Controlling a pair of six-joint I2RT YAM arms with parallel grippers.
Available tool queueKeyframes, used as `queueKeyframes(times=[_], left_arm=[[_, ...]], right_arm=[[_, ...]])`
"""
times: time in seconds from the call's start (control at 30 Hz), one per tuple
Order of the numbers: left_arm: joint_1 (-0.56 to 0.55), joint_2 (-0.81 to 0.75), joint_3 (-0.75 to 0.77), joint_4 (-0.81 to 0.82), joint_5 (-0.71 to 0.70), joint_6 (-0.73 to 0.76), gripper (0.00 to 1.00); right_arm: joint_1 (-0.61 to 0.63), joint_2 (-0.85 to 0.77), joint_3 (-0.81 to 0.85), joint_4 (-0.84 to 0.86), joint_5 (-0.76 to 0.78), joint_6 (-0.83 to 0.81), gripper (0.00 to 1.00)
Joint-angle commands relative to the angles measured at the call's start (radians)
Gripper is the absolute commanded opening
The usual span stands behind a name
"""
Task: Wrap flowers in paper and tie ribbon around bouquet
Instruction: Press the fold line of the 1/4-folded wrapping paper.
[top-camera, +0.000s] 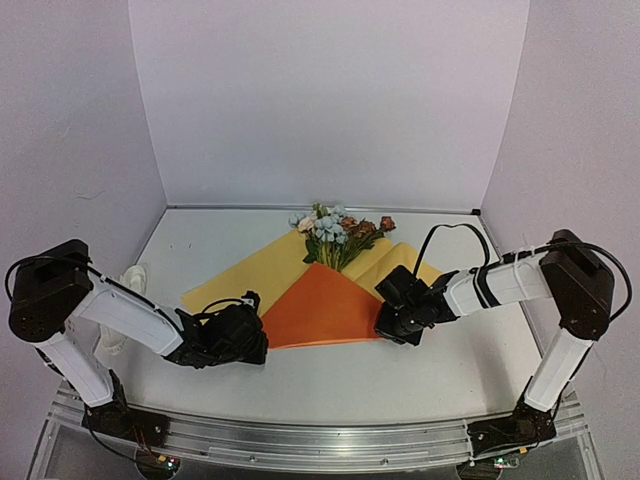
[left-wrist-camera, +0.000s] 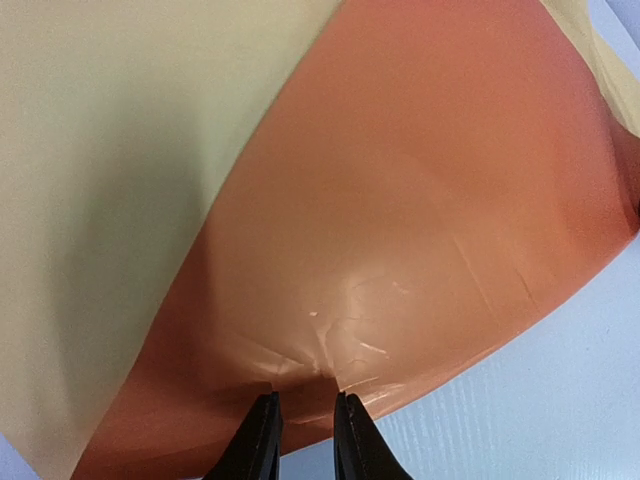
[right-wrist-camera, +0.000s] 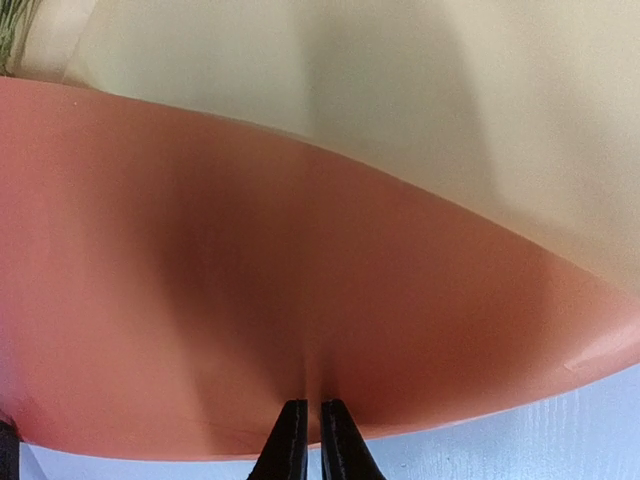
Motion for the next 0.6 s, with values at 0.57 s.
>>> queueKeyframes(times=[0.57], left_arm=[[0.127, -0.107, -0.250, -0.227, -0.035, -0.378, 0.25]], right_arm=[[-0.014, 0.022, -0.093, -0.041, 0.043, 0.038, 0.09]])
